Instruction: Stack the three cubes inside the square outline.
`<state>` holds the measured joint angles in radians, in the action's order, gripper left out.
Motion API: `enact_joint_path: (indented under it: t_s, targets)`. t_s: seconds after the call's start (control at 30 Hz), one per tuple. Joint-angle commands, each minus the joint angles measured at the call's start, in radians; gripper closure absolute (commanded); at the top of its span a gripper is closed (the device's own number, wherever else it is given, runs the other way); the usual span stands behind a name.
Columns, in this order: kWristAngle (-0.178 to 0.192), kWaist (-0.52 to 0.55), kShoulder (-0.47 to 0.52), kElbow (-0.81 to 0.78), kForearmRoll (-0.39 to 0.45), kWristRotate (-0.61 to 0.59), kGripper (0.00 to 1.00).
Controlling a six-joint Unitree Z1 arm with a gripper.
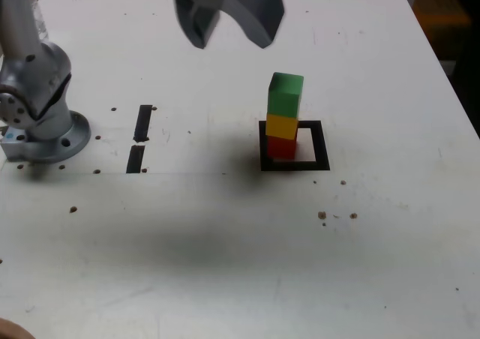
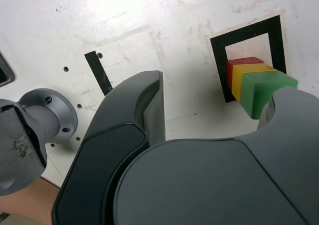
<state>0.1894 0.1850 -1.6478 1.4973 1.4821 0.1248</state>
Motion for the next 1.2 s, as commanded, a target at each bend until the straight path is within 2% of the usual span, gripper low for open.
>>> enact_joint_path:
  t_s: [0.0,0.17,0.23,0.33,0.63,0.9,1.17]
  targets:
    - [-0.009,-0.002,0.023,-0.041,0.006,-0.014,0.20]
    - [-0.036,-0.002,0.054,-0.130,-0.004,-0.039,0.20]
    - [-0.056,-0.002,0.065,-0.192,-0.037,-0.054,0.20]
    - [-0.072,-0.002,0.072,-0.282,-0.110,-0.069,0.20]
    - [-0.082,-0.002,0.080,-0.483,-0.309,-0.090,0.20]
    - [-0.109,-0.002,0.085,-0.690,-0.590,-0.091,0.21]
    - [-0.101,-0.002,0.094,-0.728,-0.617,-0.091,0.20]
